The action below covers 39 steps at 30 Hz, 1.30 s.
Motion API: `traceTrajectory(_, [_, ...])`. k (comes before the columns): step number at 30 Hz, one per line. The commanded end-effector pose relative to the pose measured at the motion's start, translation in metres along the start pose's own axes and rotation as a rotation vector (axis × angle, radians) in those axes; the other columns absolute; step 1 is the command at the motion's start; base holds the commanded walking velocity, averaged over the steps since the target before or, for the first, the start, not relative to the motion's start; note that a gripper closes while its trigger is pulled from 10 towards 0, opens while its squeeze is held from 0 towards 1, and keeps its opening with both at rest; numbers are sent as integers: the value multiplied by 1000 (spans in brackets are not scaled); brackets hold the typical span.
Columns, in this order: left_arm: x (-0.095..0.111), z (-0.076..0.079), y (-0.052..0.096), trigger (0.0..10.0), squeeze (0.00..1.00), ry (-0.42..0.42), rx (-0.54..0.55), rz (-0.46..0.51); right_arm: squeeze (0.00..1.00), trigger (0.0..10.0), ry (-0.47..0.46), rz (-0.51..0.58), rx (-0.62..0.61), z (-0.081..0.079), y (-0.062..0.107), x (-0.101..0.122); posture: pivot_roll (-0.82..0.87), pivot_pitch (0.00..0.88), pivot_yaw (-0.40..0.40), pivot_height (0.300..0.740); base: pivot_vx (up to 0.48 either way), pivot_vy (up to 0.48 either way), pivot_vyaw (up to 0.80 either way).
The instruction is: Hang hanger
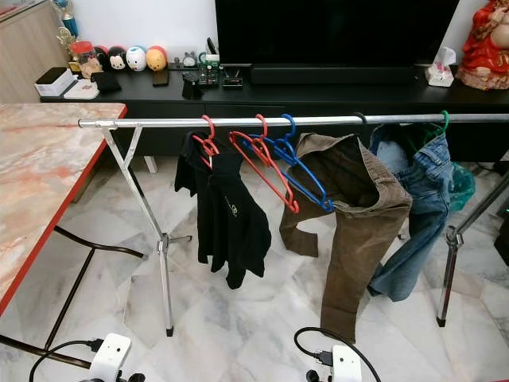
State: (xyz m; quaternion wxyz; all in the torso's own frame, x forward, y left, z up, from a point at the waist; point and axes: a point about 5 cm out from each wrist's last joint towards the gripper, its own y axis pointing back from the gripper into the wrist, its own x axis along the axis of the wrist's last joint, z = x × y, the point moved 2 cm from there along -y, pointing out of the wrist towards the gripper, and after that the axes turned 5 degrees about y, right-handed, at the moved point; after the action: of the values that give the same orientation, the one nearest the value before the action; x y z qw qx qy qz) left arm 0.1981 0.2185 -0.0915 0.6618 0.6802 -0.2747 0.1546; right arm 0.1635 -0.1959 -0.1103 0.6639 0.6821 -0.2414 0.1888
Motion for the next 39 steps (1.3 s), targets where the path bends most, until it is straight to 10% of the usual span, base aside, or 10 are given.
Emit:
traceTrajectory(1, [-1, 1, 0, 10000, 1000, -5, 1, -9, 1000, 10000, -6, 3, 2, 0, 0, 1, 29, 0, 9, 740, 0, 0, 0])
traceTrajectory(8, [-1, -5, 1, 10000, 1000, 62, 20, -8, 1000, 10000, -5, 9, 10, -2, -1, 3, 31, 0, 6, 740, 0, 0, 0])
traceTrajectory(14, [7, -16, 1, 10000, 1000, 351, 74, 40, 1000, 10000, -66, 33, -10, 0, -2, 8, 30, 0, 8, 740, 0, 0, 0])
traceTrajectory(34, [10, -10, 0, 10000, 1000, 212, 29, 39, 1000, 10000, -63, 23, 4, -5, -2, 6, 36, 0, 15, 740, 0, 0, 0])
traceTrajectory(35, [12, -10, 0, 10000, 973, 201, 29, 51, 482, 10000, -61, 21, 6, -6, -2, 6, 36, 0, 16, 740, 0, 0, 0])
traceTrajectory(36, [13, -10, 0, 10000, 0, 188, 30, 58, 0, 10000, -59, 17, 9, -6, -2, 5, 36, 0, 16, 740, 0, 0, 0])
traceTrajectory(39, [18, -10, 0, 10000, 0, 169, 30, 83, 0, 10000, -42, 21, 8, -7, -2, 7, 39, 0, 16, 740, 0, 0, 0])
